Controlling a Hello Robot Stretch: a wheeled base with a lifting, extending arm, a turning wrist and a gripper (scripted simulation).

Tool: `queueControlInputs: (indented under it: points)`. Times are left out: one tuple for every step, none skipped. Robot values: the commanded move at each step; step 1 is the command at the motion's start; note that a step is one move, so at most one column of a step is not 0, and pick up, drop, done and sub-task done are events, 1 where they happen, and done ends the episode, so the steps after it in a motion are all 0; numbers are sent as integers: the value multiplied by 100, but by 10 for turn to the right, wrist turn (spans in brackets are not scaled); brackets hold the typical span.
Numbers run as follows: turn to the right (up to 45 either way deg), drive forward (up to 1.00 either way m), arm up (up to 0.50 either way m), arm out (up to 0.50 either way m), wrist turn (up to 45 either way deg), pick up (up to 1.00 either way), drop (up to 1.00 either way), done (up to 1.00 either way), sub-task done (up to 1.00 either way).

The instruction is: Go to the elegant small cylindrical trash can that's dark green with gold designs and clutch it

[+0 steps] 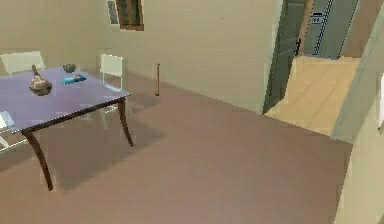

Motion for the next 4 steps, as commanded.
queueControlInputs:
  points:
    - [0, 55, 0, 0, 0, 0, 0, 0, 0]
    - [360, 0, 0, 0, 0, 0, 0, 0, 0]
    - [0, 100, 0, 0, 0, 0, 0, 0, 0]
    - [30, 0, 0, 0, 0, 0, 0, 0, 0]
